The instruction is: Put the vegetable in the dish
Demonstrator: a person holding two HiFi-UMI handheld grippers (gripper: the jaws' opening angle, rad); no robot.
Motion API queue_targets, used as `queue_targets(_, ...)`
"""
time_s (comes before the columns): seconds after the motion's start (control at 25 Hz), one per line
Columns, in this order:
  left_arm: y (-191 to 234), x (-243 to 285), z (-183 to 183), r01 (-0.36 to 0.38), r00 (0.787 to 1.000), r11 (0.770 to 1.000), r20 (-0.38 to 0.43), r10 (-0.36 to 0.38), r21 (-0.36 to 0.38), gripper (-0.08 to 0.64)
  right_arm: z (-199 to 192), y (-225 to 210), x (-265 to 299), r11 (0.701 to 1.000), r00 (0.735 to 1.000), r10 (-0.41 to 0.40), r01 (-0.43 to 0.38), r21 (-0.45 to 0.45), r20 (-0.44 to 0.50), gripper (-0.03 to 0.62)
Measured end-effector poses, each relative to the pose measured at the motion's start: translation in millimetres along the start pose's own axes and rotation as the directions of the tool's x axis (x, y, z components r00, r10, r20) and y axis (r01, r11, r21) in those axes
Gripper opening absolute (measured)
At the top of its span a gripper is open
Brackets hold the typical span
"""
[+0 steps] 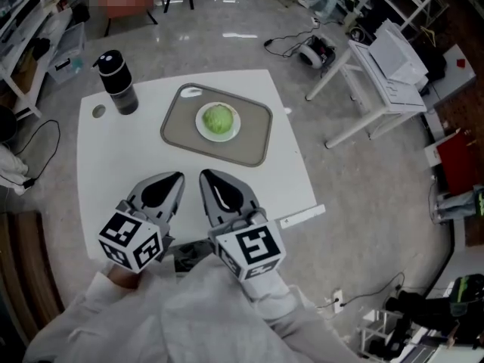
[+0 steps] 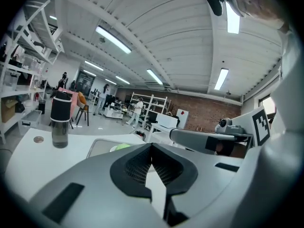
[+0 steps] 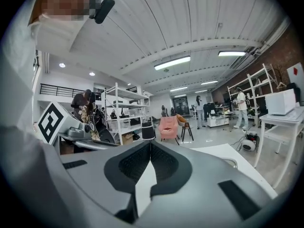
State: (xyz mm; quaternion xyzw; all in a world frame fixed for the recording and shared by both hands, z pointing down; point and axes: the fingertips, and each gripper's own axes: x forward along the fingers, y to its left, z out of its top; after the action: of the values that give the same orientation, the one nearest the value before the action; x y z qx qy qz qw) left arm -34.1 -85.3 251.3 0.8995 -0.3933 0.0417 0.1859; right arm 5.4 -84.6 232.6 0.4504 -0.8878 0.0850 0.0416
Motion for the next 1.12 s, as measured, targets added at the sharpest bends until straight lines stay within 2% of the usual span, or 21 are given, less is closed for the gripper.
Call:
queue_targets(0.48, -23, 8, -11, 0.002, 0.999, 0.999, -0.032, -0.001, 0.035, 0.008, -10, -13, -11, 0.999, 1.000, -0.006, 0.006, 0.040, -0.011, 0.014)
queue_targets(0.68, -18, 6, -10, -0.026, 0.999, 1.000, -0.030, 0.026, 0.013, 0.008, -9, -11, -13, 0.999, 1.000, 0.009, -0.008, 0.040, -0.016, 0.014)
queue_targets(0.88, -20, 10, -8, -0.007, 0.999, 1.000, -0.037, 0.008, 0.026, 0.008, -15, -13, -16, 0.999, 1.000, -0.003, 0.004, 0.053, -0.023, 0.014)
queue_targets(1.12, -18, 15, -13, 0.009, 0.998, 1.000, -0.060, -0.009, 0.003, 0.008, -17, -21, -12, 0.998, 0.999, -0.024, 0.026, 0.048, -0.043, 0.012)
